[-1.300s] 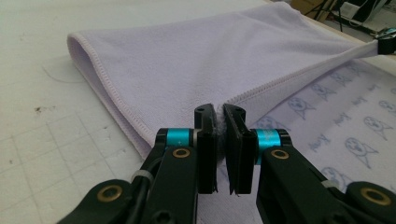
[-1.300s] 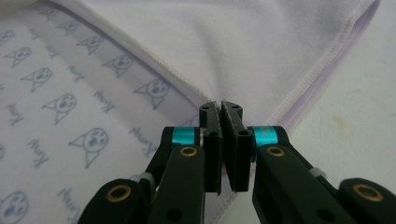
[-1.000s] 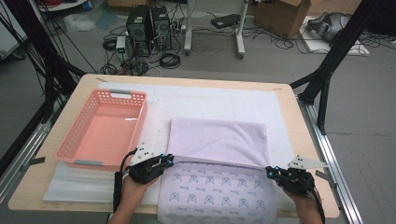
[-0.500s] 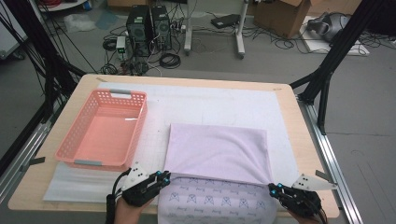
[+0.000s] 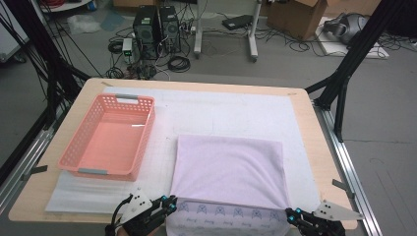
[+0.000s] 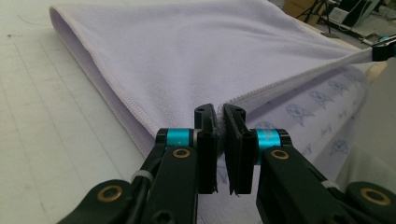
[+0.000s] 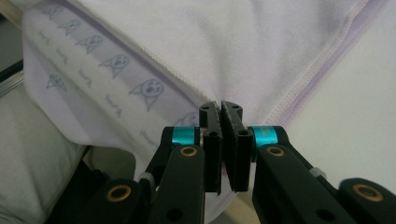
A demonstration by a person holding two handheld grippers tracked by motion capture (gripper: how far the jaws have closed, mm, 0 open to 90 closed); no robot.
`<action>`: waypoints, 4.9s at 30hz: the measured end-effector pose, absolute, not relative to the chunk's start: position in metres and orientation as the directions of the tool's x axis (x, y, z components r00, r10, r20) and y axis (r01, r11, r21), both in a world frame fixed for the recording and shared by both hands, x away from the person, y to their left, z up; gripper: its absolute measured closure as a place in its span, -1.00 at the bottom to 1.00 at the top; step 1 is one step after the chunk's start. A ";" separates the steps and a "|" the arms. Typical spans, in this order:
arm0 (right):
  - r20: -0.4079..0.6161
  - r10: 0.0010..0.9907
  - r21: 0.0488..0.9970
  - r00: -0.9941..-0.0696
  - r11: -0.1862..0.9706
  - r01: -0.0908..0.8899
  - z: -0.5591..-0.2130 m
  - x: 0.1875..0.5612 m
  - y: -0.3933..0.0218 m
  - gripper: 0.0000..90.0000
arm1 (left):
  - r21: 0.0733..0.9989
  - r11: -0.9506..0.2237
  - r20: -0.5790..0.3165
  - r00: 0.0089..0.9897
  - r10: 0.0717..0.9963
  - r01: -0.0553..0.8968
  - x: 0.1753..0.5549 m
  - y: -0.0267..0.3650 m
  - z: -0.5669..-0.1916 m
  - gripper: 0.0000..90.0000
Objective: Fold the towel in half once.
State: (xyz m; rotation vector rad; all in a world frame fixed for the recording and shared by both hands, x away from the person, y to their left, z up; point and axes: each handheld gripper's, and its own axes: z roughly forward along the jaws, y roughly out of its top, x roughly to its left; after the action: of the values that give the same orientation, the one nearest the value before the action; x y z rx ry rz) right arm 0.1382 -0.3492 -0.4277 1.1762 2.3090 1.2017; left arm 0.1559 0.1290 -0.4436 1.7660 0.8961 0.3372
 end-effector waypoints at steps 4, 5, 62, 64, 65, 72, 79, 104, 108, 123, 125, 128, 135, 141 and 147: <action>0.114 0.767 0.781 -0.631 0.323 0.534 -0.427 0.128 -0.348 0.93 | 0.900 -0.137 -0.202 0.675 0.710 0.414 0.143 0.132 -0.445 0.85; 0.112 0.765 0.783 -0.634 0.324 0.531 -0.427 0.126 -0.348 0.93 | 0.900 -0.139 -0.202 0.677 0.708 0.413 0.141 0.132 -0.445 0.85; 0.117 0.890 0.797 -0.442 0.181 0.576 -0.436 0.264 -0.375 0.05 | 0.838 -0.110 -0.218 0.512 0.831 0.535 0.317 0.111 -0.450 0.16; 0.121 0.895 0.798 -0.428 0.168 0.578 -0.436 0.271 -0.377 0.02 | 0.827 -0.128 -0.203 0.504 0.840 0.547 0.322 0.111 -0.448 0.15; 0.122 0.897 0.797 -0.425 0.167 0.580 -0.435 0.275 -0.377 0.02 | 0.821 -0.119 -0.216 0.498 0.840 0.558 0.325 0.111 -0.447 0.15; 0.148 0.896 0.785 -0.420 0.152 0.600 -0.439 0.306 -0.372 0.01 | 0.781 -0.084 -0.271 0.456 0.848 0.619 0.342 0.112 -0.453 0.05; 0.145 0.898 0.764 -0.416 0.165 0.623 -0.443 0.326 -0.367 0.00 | 0.766 -0.122 -0.241 0.458 0.856 0.632 0.363 0.103 -0.447 -0.07; 0.088 0.914 0.817 -0.397 0.162 0.553 -0.427 0.341 -0.362 0.96 | 0.841 -0.014 -0.266 0.435 0.860 0.541 0.383 0.103 -0.422 0.90; 0.091 0.918 0.834 -0.386 0.141 0.533 -0.419 0.357 -0.364 0.95 | 0.854 0.004 -0.262 0.423 0.867 0.520 0.398 0.102 -0.412 0.90; 0.043 0.929 0.841 -0.367 0.165 0.516 -0.401 0.421 -0.351 0.95 | 0.859 -0.018 -0.219 0.399 0.890 0.511 0.460 0.106 -0.403 0.89; 0.043 0.932 0.846 -0.361 0.158 0.509 -0.401 0.427 -0.350 0.95 | 0.864 -0.017 -0.216 0.401 0.890 0.504 0.466 0.106 -0.404 0.89; 0.046 0.935 0.851 -0.351 0.147 0.504 -0.402 0.435 -0.350 0.95 | 0.868 -0.020 -0.211 0.404 0.890 0.497 0.472 0.105 -0.404 0.89; 0.076 0.937 0.840 -0.340 0.124 0.528 -0.410 0.445 -0.344 0.59 | 0.856 0.012 -0.240 0.378 0.894 0.517 0.471 0.107 -0.408 0.28; 0.128 0.935 0.820 -0.331 0.088 0.566 -0.412 0.442 -0.347 0.23 | 0.857 -0.001 -0.252 0.421 0.871 0.515 0.463 0.103 -0.405 0.07; 0.146 0.925 0.813 -0.351 0.090 0.575 -0.412 0.431 -0.350 0.20 | 0.846 -0.045 -0.245 0.461 0.853 0.532 0.453 0.099 -0.411 -0.03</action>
State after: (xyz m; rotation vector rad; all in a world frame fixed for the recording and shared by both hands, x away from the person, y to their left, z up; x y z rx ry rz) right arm 0.4307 -0.3495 -0.4121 1.4733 1.9694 1.1614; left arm 0.4527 0.0991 -0.4112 1.7126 1.1974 0.4020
